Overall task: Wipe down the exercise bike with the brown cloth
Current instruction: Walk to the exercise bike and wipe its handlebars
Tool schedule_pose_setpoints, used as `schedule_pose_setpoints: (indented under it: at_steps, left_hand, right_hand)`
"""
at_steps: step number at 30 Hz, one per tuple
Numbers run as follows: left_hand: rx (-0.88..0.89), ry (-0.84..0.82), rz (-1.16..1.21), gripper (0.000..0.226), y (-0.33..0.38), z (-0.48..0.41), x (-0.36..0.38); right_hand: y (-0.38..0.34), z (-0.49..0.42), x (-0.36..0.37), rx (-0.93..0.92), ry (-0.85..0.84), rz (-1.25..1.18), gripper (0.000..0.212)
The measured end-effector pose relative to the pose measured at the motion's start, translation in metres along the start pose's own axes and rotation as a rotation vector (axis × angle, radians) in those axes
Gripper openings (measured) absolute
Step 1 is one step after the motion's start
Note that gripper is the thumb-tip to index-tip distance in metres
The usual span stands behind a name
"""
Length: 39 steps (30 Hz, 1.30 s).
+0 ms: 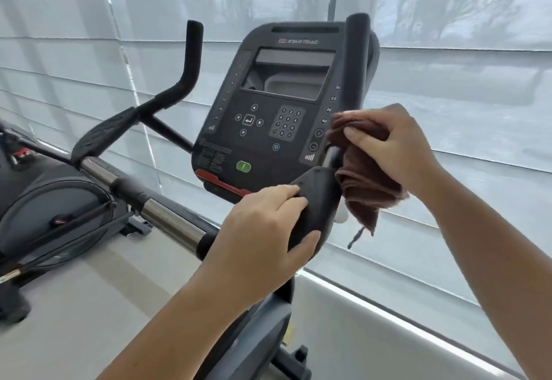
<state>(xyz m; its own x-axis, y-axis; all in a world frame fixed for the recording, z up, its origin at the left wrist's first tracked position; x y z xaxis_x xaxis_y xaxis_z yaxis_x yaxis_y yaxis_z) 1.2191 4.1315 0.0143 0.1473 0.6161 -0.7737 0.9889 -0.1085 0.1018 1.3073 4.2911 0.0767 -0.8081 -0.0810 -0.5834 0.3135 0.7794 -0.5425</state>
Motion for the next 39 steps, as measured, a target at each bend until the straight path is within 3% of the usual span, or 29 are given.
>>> schedule_pose_setpoints:
  at_steps: [5,8,12,17,23,30,33,39]
  left_hand:
    - [0.142,-0.002,0.074,0.047,-0.015,0.026,-0.001]
    - [0.218,0.024,0.109,0.046,-0.018,0.034,-0.001]
    - [0.284,0.08,0.156,0.044,-0.025,0.039,-0.002]
    - [0.342,0.108,0.205,0.042,-0.032,0.046,-0.004]
    - [0.349,0.18,0.312,0.036,-0.044,0.06,-0.005]
    - [0.353,0.259,0.365,0.035,-0.05,0.069,-0.006]
    - [0.34,0.25,0.335,0.033,-0.049,0.067,-0.007]
    - [0.322,0.235,0.305,0.034,-0.05,0.063,-0.008]
  right_hand:
    - [-0.019,0.022,0.027,0.074,-0.113,0.242,0.024]
    - [-0.037,0.04,0.019,0.106,-0.113,0.264,0.025]
    - [-0.071,0.072,0.03,0.071,-0.285,0.262,0.021]
    - [-0.07,0.047,0.029,0.146,-0.009,0.37,0.025]
    - [-0.076,0.065,0.052,0.204,-0.076,0.475,0.028]
    - [-0.095,0.128,0.051,0.136,0.033,0.249,0.031]
    - [-0.062,0.106,0.018,0.214,0.301,0.191,0.028]
    - [-0.027,0.13,0.044,0.34,0.484,-0.146,0.029]
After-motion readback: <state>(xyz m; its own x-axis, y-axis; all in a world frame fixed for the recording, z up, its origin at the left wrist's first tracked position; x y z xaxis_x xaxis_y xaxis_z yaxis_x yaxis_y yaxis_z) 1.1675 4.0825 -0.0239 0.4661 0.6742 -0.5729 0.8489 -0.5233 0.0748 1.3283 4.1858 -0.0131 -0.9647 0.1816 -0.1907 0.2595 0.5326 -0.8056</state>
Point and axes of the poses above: each hand's wrist, its own z-axis away from the middle knuckle, its own x-axis out of the palm, y = z × x, the point moved 8 cm from there along -z, towards the middle knuckle, and after that the axes turned 3 degrees about x, right-handed, at the moved point
